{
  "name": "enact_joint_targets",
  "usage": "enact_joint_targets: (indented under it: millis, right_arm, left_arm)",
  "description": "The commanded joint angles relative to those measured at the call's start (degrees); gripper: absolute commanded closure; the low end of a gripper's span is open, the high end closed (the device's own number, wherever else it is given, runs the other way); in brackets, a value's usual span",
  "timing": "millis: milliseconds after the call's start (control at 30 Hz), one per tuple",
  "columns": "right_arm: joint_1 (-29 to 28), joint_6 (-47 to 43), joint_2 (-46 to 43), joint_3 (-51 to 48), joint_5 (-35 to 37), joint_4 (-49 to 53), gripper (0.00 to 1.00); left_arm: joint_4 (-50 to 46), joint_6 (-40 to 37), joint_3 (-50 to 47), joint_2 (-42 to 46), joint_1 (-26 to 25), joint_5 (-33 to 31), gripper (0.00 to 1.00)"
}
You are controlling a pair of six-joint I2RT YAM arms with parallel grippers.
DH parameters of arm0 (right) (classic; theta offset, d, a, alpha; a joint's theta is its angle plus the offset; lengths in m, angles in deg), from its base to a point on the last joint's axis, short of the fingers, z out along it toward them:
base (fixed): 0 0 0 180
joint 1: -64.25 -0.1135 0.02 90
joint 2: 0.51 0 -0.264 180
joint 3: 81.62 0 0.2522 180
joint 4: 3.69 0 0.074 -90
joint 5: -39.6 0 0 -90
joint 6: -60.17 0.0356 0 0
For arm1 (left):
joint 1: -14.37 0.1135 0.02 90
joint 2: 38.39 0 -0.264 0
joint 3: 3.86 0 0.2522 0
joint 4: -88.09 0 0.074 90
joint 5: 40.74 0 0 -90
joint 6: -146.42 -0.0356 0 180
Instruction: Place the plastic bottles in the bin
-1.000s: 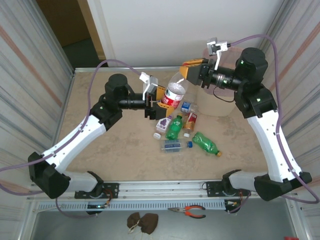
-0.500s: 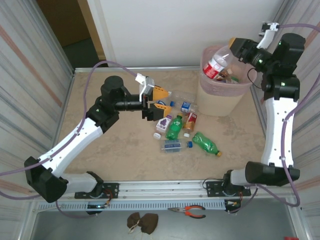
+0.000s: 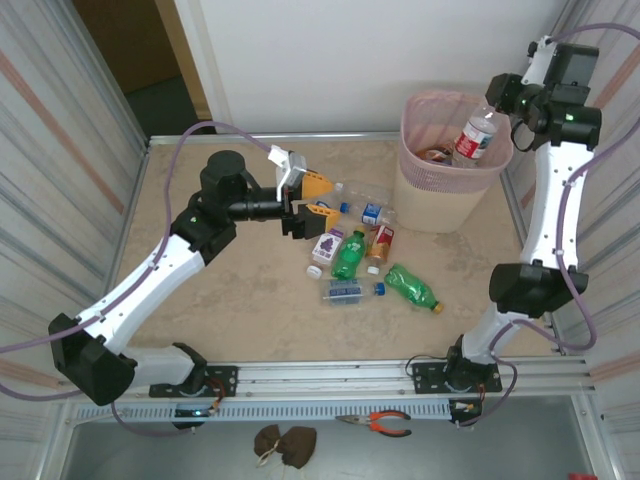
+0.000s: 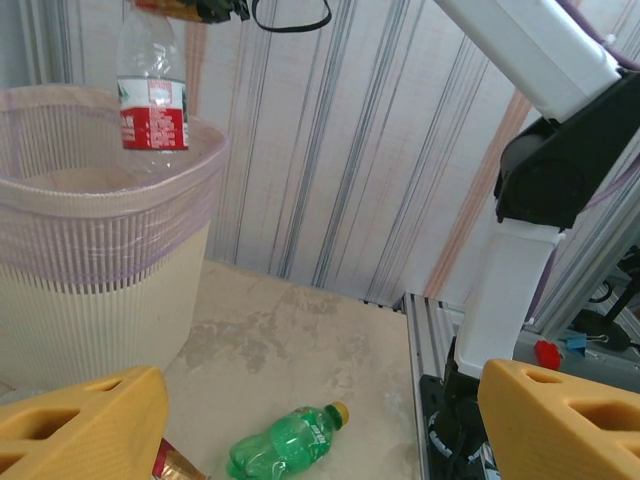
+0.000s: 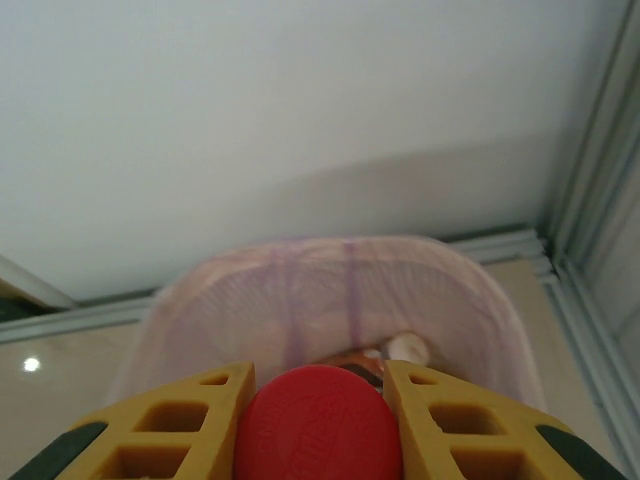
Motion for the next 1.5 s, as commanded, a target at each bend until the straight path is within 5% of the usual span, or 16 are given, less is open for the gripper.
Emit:
enact_joint_targets:
  millis: [0, 467, 900, 1100, 1467]
  right_arm:
    - [-1.3, -5.9, 2.7, 2.1, 8.1, 8.0, 0.78]
    - [-4.8, -9.5, 15.6, 3.3, 15.2, 14.3, 0.76]
    - [-5.0, -8.2, 27.1, 7.2, 12.5, 15.6, 0.59]
    - [-5.6, -7.9, 26.7, 8.1, 13.0, 15.4, 0.42]
    - [-7.0, -7.6, 18.7, 8.2, 13.8, 15.4, 0.3]
  left_arm:
    - [-0.6, -1.6, 0.1, 1.5, 0.4, -0.4, 0.18]
    - [-2.8, -2.0, -1.0, 3.7, 0.6, -3.0, 0.18]
    - [-3.5, -1.5, -3.9, 7.7, 0.7, -6.5, 0.18]
    - [-4.4, -1.5, -4.7, 9.1, 0.6, -8.1, 0.17]
    - [-10.1, -2.2, -4.2, 8.1, 0.6, -13.0, 0.16]
